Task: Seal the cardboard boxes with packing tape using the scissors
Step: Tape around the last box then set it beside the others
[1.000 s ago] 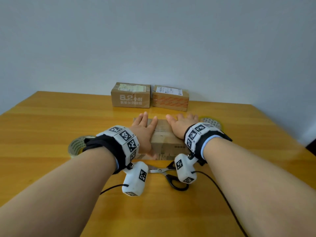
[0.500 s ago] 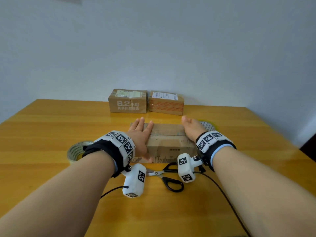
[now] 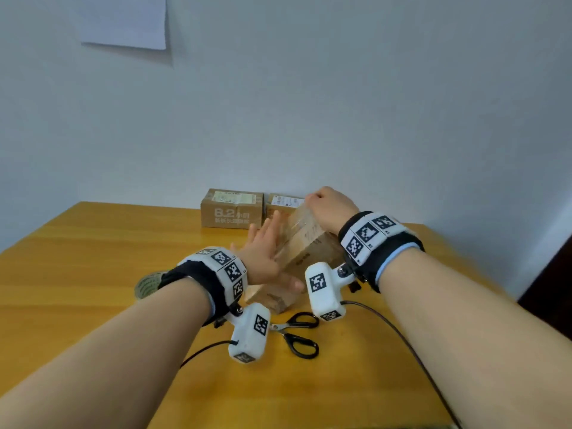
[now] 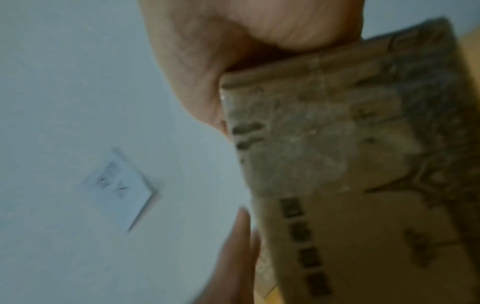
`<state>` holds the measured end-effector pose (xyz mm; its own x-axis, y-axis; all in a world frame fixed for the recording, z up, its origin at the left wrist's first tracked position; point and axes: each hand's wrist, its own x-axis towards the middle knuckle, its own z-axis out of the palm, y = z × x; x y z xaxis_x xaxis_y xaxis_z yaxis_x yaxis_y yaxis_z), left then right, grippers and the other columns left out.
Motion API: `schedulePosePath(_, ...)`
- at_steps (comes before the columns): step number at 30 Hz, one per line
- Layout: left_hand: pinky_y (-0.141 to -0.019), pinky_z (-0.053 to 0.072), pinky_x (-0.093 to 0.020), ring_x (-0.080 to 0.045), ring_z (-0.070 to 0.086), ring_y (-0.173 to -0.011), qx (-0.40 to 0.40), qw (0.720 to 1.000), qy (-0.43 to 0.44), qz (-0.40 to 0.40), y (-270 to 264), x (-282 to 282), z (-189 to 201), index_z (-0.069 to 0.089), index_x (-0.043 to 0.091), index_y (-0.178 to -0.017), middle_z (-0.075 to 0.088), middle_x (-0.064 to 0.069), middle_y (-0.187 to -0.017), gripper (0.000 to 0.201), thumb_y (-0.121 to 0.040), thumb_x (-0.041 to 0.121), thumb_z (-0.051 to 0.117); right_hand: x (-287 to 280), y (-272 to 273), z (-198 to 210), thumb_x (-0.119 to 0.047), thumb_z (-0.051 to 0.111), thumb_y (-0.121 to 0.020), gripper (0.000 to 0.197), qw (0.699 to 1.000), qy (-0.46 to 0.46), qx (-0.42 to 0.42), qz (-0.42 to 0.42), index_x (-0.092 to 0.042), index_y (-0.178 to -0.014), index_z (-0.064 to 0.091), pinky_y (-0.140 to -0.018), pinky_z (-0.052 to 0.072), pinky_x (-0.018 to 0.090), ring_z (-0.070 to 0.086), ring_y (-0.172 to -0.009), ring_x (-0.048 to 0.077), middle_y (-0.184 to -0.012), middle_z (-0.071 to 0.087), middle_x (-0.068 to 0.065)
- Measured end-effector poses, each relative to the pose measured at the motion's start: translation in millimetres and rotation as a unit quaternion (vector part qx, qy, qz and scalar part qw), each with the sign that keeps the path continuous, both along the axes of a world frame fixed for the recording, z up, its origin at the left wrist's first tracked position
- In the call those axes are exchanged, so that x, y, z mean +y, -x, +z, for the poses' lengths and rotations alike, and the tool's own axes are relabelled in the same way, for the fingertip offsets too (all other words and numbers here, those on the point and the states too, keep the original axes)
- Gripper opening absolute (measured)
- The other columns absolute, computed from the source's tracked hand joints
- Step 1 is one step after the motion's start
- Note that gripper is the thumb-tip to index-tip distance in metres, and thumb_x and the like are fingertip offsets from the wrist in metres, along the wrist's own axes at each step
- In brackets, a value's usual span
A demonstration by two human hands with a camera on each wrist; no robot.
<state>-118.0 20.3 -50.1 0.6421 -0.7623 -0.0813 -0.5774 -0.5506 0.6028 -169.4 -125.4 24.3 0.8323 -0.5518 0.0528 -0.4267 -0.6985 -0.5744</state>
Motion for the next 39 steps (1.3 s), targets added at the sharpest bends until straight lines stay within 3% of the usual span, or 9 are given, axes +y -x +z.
schedulePosePath(4,-0.116,0.022,-0.017,0.006,0.01,-0.141,0.084,0.971,0.222,-0.03,13.7,-14.2,46.0,-0.039,0.02,-0.144,0.002,0.012,-0.159,0.155,-0.059,0.019,0.091,28.5,-3.4,23.9,-0.035,0.023,-0.106,0.037,0.991,0.13,0.03,0.008,-0.019,-0.118,0.055,-0.109,0.031,0.049,0.053,-0.12,0.03,-0.122,0.06,0.007)
schedulePosePath(6,-0.121,0.021,-0.036,-0.011,0.008,-0.15,0.071,0.972,0.224,0.011,9.8,-10.9,48.4,-0.04,0.027,-0.143,-0.004,-0.001,-0.164,0.163,-0.045,0.04,0.09,33.8,-2.2,31.5,-0.037,0.018,-0.107,0.044,0.995,0.091,0.026,0.028,-0.015,-0.109,0.055,-0.111,0.032,0.05,0.055,-0.118,0.031,-0.118,0.061,0.009)
schedulePosePath(9,-0.122,0.015,-0.047,-0.019,-0.004,-0.152,0.048,0.979,0.196,0.035,11.3,-0.9,38.9,-0.039,0.031,-0.142,-0.016,0.0,-0.163,0.161,-0.051,0.042,0.093,39.1,6.9,31.5,-0.037,0.015,-0.108,0.053,0.995,0.084,0.038,0.039,-0.011,-0.136,0.05,-0.112,0.035,0.05,0.052,-0.126,0.035,-0.138,0.055,0.017)
schedulePosePath(17,-0.119,0.023,-0.037,-0.016,0.01,-0.148,0.029,0.977,0.205,0.048,13.3,18.8,33.3,-0.035,0.022,-0.147,0.003,0.002,-0.159,0.158,-0.056,0.033,0.094,60.2,11.1,11.5,-0.033,0.023,-0.109,0.035,0.976,0.199,0.054,0.07,-0.025,-0.133,0.047,-0.098,0.048,0.05,0.05,-0.117,0.035,-0.121,0.052,0.011)
schedulePosePath(22,-0.119,0.023,-0.039,-0.017,0.008,-0.149,0.038,0.977,0.201,0.059,12.7,24.4,31.0,-0.031,0.025,-0.148,-0.002,0.006,-0.161,0.157,-0.056,0.037,0.095,38.2,-3.4,-1.1,-0.06,0.028,-0.101,0.052,0.997,0.046,-0.021,0.056,-0.025,-0.132,0.051,-0.097,0.049,0.045,0.059,-0.106,0.03,-0.127,0.058,0.01)
schedulePosePath(27,-0.117,0.024,-0.039,-0.02,0.011,-0.149,0.043,0.979,0.187,0.061,11.2,21.0,32.2,-0.027,0.025,-0.15,-0.005,0.004,-0.161,0.152,-0.058,0.037,0.094,26.9,1.1,-9.5,-0.058,0.029,-0.103,0.053,0.993,-0.02,-0.064,0.093,-0.029,-0.147,0.036,-0.1,0.046,0.039,0.058,-0.108,0.021,-0.135,0.056,0.002)
schedulePosePath(33,-0.118,0.026,-0.043,-0.02,0.016,-0.146,0.037,0.975,0.205,0.073,9.8,25.9,27.0,-0.021,0.03,-0.153,0.002,0.006,-0.158,0.152,-0.055,0.035,0.095,25.3,0.5,-14.7,-0.068,0.025,-0.098,0.06,0.987,-0.067,-0.089,0.114,-0.033,-0.145,0.037,-0.101,0.049,0.046,0.061,-0.11,0.022,-0.128,0.058,0.0)
schedulePosePath(36,-0.117,0.027,-0.048,-0.021,0.024,-0.144,0.075,0.959,0.259,0.087,5.3,30.9,25.3,-0.014,0.05,-0.15,0.013,0.002,-0.158,0.156,-0.043,0.04,0.099,12.2,1.3,-27.8,-0.087,0.017,-0.076,0.084,0.973,-0.168,-0.117,0.101,-0.031,-0.128,0.053,-0.107,0.044,0.051,0.058,-0.12,0.024,-0.129,0.061,0.002)
schedulePosePath(39,-0.111,0.036,-0.055,-0.024,0.034,-0.142,0.129,0.941,0.299,0.093,-0.9,29.4,20.6,-0.005,0.065,-0.141,0.021,0.0,-0.158,0.157,-0.026,0.05,0.101,10.1,3.4,-31.5,-0.086,0.015,-0.084,0.075,0.967,-0.196,-0.123,0.103,-0.033,-0.108,0.063,-0.108,0.042,0.049,0.06,-0.119,0.022,-0.125,0.066,0.004)
